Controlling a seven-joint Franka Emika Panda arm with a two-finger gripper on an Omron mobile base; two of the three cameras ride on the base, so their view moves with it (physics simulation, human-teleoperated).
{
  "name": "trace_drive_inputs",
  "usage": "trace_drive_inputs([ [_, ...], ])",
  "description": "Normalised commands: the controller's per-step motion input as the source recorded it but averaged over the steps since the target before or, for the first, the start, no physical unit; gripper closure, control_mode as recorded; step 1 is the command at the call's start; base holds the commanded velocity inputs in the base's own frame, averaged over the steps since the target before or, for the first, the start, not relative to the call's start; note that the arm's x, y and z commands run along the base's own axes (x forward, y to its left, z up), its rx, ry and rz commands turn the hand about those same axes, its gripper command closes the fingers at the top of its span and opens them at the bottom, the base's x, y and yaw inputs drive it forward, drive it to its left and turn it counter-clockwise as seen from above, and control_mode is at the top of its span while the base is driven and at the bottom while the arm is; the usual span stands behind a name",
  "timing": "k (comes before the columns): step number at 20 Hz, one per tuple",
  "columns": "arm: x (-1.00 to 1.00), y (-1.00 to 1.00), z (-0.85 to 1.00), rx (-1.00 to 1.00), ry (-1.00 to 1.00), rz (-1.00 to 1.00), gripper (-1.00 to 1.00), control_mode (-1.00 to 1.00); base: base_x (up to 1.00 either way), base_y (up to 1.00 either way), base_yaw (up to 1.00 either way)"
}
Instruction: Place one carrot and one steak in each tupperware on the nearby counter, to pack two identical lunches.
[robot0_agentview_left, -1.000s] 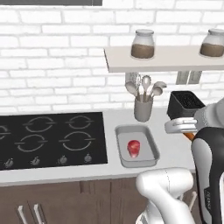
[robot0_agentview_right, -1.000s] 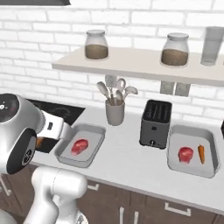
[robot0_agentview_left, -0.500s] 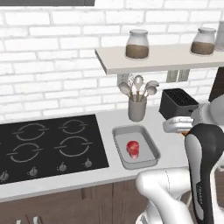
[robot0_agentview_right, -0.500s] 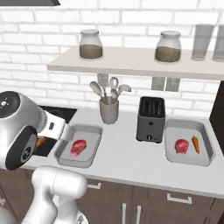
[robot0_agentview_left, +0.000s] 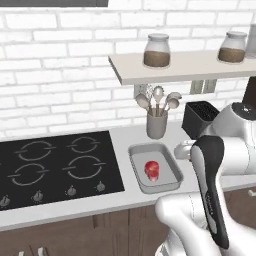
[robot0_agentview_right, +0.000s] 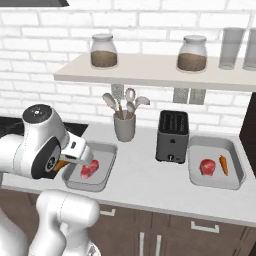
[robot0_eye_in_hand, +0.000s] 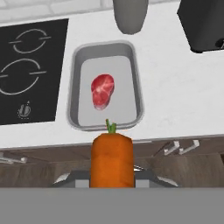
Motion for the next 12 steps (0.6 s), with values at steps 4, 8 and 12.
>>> trace_drive_inputs([
  [4,0.74,0.13,-0.52,-0.02,0.03,0.0,1.0,-1.0,0.0,0.0,0.0],
  [8,0.53,0.01,-0.5,-0.01,0.07,0.0,1.0,-1.0,0.0,0.0,0.0],
  [12,0.46,0.0,-0.63,-0.03,0.01,0.0,1.0,-1.0,0.0,0.0,0.0],
])
